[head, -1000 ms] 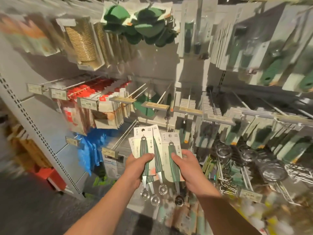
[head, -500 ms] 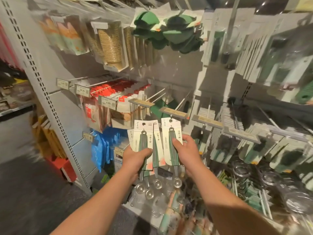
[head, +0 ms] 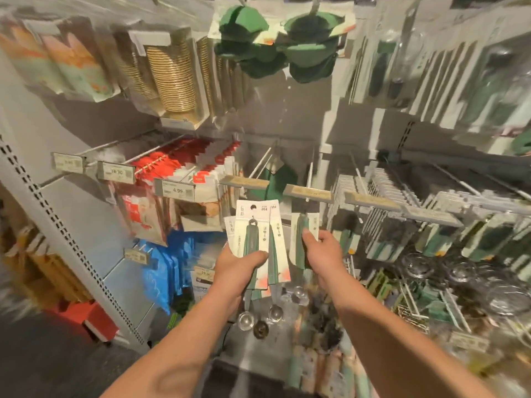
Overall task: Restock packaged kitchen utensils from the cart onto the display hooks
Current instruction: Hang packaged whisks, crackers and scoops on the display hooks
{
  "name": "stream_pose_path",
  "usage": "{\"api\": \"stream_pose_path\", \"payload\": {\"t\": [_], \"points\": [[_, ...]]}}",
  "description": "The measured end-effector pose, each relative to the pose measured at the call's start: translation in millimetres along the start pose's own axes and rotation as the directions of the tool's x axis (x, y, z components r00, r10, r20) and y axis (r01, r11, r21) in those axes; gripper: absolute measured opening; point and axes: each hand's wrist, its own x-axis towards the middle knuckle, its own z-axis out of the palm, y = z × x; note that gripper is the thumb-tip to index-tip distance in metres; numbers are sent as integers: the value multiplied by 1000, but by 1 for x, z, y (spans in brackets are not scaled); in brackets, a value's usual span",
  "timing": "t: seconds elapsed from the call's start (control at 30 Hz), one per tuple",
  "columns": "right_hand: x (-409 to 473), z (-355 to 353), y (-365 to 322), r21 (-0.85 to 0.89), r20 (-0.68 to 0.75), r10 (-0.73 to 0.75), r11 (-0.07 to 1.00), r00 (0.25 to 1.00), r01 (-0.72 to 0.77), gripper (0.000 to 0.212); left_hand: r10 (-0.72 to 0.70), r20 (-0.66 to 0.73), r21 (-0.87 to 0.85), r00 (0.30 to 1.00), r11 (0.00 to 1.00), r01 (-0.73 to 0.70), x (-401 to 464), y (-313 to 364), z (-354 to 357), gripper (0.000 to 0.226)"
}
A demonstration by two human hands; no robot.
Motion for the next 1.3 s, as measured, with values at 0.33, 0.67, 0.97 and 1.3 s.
{"api": "stream_pose_path", "payload": {"t": [0.33, 0.67, 0.97, 1.3], "points": [[-36, 0, 21, 43, 246, 117, 990, 962, -132, 34, -48, 87, -35, 995, 998, 51, 8, -13, -3, 32], [-40, -1, 13, 80, 205, -13, 997, 979, -4, 31, -9, 209, -46, 978, 999, 19, -2, -4, 7, 38], [-47, -2, 24, 269, 201, -26, 963, 979, -30, 21, -26, 286, -23, 958, 999, 34, -12, -1, 14, 30], [-49, -4, 24, 259, 59, -85, 963, 995, 67, 56, -30, 202, -95, 979, 994, 51, -4, -3, 14, 29]]}}
